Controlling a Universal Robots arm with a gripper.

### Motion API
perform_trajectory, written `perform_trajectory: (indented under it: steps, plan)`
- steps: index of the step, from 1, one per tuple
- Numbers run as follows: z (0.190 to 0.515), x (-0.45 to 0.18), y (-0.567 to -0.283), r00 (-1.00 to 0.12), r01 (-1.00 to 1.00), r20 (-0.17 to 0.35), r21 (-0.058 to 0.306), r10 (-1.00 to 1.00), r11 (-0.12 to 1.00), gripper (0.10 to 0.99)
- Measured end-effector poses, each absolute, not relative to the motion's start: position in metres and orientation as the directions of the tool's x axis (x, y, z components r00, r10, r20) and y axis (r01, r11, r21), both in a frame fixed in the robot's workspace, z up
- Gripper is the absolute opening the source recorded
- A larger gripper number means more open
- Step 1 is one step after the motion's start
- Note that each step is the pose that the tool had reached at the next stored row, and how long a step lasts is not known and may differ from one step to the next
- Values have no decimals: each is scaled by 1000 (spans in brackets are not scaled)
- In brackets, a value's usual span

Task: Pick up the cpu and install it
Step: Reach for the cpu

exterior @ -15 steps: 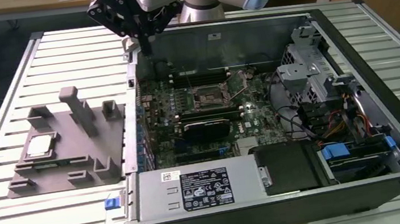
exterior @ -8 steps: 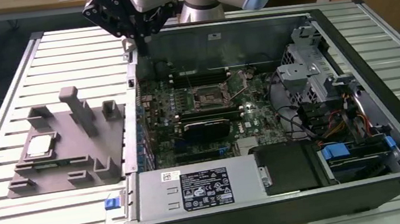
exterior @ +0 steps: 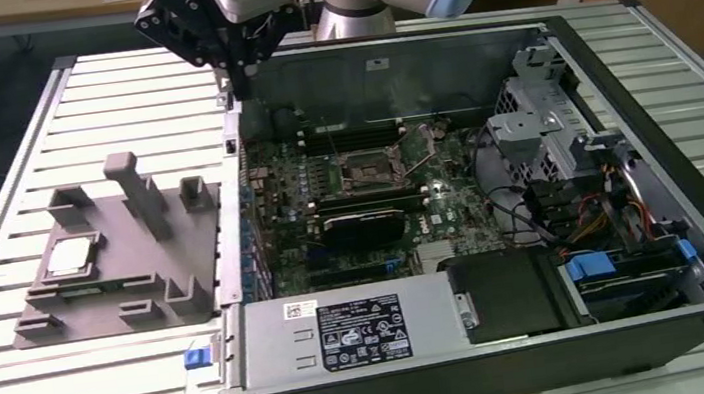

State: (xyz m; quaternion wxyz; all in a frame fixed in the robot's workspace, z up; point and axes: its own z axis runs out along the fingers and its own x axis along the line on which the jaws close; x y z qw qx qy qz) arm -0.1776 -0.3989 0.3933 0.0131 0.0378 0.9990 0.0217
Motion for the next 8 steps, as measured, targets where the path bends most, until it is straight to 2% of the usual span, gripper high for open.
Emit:
perform_trajectory:
  steps: [8]
  plan:
    - [393, -185, -399, -997, 75, -24, 44, 76, 996, 106]
